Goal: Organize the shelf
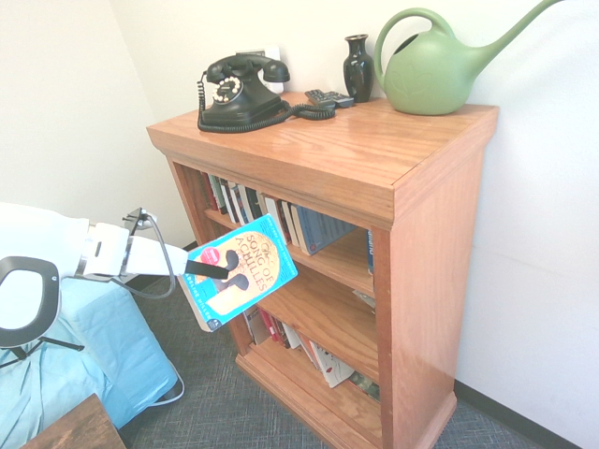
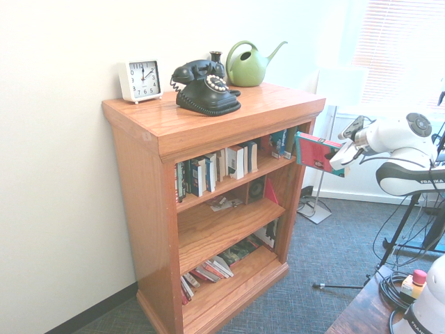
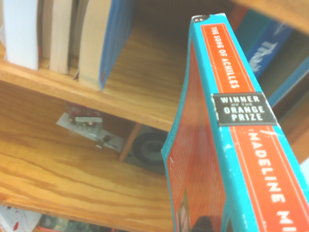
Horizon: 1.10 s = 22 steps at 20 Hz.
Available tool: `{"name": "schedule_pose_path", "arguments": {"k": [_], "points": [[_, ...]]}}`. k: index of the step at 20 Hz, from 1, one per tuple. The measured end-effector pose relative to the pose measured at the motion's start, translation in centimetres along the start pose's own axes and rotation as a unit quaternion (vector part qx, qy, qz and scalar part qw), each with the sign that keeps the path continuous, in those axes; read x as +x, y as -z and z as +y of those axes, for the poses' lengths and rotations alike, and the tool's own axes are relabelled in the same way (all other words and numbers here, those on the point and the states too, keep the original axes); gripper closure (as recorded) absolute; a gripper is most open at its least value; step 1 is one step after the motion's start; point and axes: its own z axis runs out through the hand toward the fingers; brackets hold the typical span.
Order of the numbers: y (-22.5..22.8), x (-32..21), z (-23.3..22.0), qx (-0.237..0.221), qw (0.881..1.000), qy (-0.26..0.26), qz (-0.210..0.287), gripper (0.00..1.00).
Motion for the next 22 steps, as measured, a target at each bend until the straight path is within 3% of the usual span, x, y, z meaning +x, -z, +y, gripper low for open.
{"name": "schedule_pose_path", "arguments": {"k": [22], "points": [[-11.4,0.9,-4.1,0.052,0.998,-0.014,-0.013,1.0]]}}
